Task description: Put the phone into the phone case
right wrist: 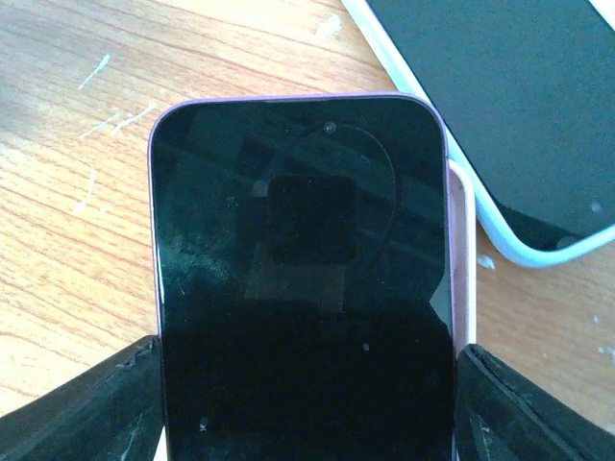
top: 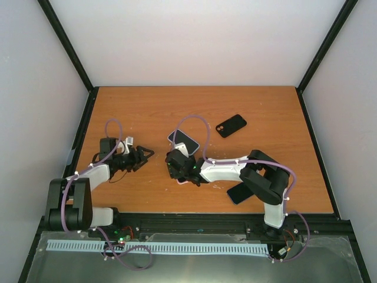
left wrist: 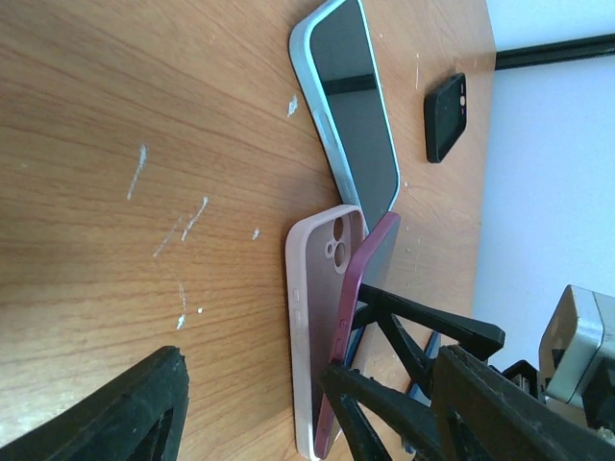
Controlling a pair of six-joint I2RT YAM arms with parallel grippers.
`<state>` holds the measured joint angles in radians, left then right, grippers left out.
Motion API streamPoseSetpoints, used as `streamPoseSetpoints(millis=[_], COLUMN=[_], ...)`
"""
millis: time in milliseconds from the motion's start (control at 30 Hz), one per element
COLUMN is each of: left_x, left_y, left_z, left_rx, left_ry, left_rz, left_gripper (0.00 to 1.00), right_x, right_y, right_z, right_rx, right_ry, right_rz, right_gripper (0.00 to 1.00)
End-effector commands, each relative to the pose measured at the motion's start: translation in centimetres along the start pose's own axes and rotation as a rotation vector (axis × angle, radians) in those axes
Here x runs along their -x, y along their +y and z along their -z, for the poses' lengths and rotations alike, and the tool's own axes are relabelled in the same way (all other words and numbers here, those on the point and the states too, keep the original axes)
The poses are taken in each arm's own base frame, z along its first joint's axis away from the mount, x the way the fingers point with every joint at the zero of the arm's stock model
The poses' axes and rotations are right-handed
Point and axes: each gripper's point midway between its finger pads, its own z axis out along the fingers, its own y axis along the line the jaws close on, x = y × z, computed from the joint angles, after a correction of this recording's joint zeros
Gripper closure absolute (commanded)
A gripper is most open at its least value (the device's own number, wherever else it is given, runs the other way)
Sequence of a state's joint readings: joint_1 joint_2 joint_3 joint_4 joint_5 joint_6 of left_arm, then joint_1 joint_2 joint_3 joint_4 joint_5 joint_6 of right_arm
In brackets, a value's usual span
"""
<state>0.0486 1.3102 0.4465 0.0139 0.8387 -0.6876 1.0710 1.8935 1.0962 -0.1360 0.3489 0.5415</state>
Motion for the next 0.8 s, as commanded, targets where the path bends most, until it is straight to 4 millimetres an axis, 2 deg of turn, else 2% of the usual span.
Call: streamPoseSetpoints(millis=[0,433,600,767], left_x=[0.0,-0.4,-0.3,-0.4], left_y=[-1.1,-1.6,-1.7,-1.2], left_z=[-0.7,-1.7,-1.9,-2.6], left_rx=[-0.027,-0.018,-0.019,-0.019], left_ry=[0.018,0.051,0.052,0.067], left_rz=[-0.042,-0.058,-0.072,-0.059], left_gripper=[0.31,0.31,0.37,0.46], right_x=[-0.3,-0.8,-0.3,-0.1], right_y=[-0.7,-1.3,-0.6,-0.6], right_z=[1.6,2.8,3.3,3.4], right_rx=[-0.029,-0.050,0.032,0.166], right_ry=[0.008,0.050,0.057,0.065], right_rz=[-0.098,-0.210,-0.095,-0.100], right_gripper=[0.24,0.16,0.20,0.29])
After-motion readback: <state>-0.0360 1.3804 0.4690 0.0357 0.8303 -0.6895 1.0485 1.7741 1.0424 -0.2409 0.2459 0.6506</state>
